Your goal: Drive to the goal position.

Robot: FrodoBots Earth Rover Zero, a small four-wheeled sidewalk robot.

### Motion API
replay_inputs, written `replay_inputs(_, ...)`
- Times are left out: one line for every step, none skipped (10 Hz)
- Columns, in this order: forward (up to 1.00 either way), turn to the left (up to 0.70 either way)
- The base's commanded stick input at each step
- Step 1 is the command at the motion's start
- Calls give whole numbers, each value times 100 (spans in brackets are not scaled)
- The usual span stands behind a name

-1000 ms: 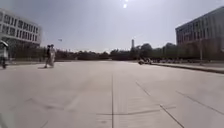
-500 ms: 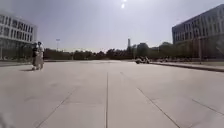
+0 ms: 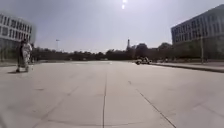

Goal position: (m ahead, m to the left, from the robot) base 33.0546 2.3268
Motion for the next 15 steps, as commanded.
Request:
replay_inputs(100, 0)
replay_inputs(100, 0)
replay_inputs(100, 0)
replay_inputs(100, 0)
replay_inputs(100, 0)
replay_inputs(100, 0)
replay_inputs(100, 0)
replay_inputs(100, 0)
replay_inputs(100, 0)
replay_inputs(100, 0)
replay_inputs(100, 0)
replay_inputs(100, 12)
replay_inputs(100, 40)
replay_inputs(100, 40)
replay_inputs(100, 20)
